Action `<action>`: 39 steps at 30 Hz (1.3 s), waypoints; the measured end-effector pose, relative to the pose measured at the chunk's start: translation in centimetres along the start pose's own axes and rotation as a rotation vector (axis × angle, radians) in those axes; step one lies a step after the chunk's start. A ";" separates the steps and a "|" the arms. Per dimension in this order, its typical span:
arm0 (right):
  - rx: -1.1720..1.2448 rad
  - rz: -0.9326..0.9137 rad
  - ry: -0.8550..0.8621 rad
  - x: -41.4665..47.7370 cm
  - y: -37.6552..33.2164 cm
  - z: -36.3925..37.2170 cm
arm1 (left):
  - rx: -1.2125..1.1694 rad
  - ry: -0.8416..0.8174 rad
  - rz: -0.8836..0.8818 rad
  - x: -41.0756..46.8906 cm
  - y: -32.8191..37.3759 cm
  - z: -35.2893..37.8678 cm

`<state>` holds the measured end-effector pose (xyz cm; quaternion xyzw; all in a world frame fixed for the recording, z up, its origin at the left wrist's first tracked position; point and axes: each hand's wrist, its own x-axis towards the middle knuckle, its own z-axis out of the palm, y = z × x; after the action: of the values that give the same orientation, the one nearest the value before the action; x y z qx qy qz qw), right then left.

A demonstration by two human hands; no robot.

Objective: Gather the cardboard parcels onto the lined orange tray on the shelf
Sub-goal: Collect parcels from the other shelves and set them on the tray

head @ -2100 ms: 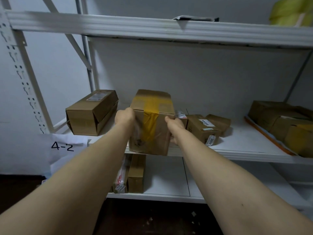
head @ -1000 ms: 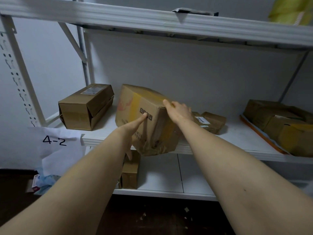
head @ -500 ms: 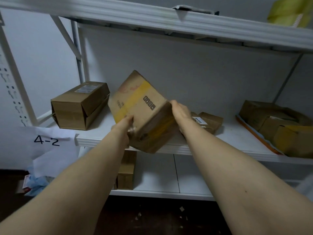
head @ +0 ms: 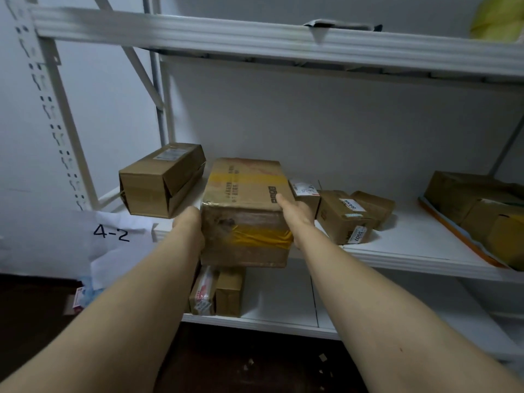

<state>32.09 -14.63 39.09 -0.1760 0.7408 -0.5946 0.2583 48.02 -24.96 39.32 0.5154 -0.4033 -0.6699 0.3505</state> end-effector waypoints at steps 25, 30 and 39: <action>0.011 0.277 -0.151 -9.4 5.6 -5.6 | 0.616 -0.337 -0.211 -10.8 -1.9 -5.3; -0.185 0.474 -0.391 -14.3 4.2 -6.4 | 0.876 -0.307 -0.236 -14.8 -0.3 -7.8; -0.382 0.594 -0.481 -14.8 7.4 -7.8 | 0.999 -0.272 -0.261 -17.6 -1.9 -7.7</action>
<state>39.72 1.65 35.70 -0.1335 0.7748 -0.2886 0.5464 59.38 -9.92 43.73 0.5738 -0.6476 -0.4952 -0.0792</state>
